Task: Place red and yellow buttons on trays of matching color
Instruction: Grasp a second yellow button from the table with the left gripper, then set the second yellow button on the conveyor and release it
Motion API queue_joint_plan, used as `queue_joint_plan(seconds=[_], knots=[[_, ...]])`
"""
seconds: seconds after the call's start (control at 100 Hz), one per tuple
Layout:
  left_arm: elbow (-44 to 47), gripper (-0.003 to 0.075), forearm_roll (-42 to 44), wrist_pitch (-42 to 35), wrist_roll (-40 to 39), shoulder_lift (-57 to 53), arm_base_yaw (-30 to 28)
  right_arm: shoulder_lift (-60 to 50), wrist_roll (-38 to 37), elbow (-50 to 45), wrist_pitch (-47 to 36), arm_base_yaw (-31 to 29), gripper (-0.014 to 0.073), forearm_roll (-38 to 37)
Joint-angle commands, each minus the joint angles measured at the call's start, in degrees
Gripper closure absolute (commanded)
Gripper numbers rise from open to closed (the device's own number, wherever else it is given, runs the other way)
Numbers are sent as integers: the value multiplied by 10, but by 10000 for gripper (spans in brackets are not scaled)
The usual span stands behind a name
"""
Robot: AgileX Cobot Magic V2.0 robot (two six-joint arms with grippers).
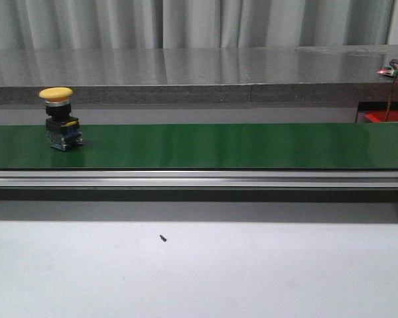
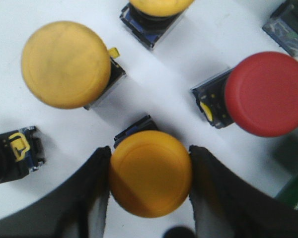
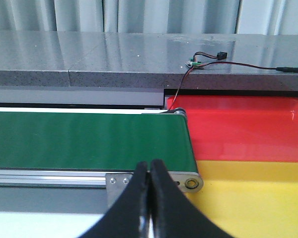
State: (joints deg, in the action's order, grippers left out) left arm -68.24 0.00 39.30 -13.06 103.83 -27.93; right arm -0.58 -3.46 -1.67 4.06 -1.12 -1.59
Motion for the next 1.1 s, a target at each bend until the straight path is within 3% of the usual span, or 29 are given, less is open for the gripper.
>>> queue_joint_plan(seconds=[0.0,0.49,0.77,1.09], knots=[[-13,564,0,1,-4,-37,1,-11,1,10,-44,-1,662,-5],[-20,564,-7,66,51,-188,21,-11,1,10,-44,-1,662,-5],[-72,564,-8,69,55,-172,118,-11,1,10,-44,-1,662,-5],[-136,564,-31,86,55,-80,166,-11,1,10,-44,-1,662,-5]])
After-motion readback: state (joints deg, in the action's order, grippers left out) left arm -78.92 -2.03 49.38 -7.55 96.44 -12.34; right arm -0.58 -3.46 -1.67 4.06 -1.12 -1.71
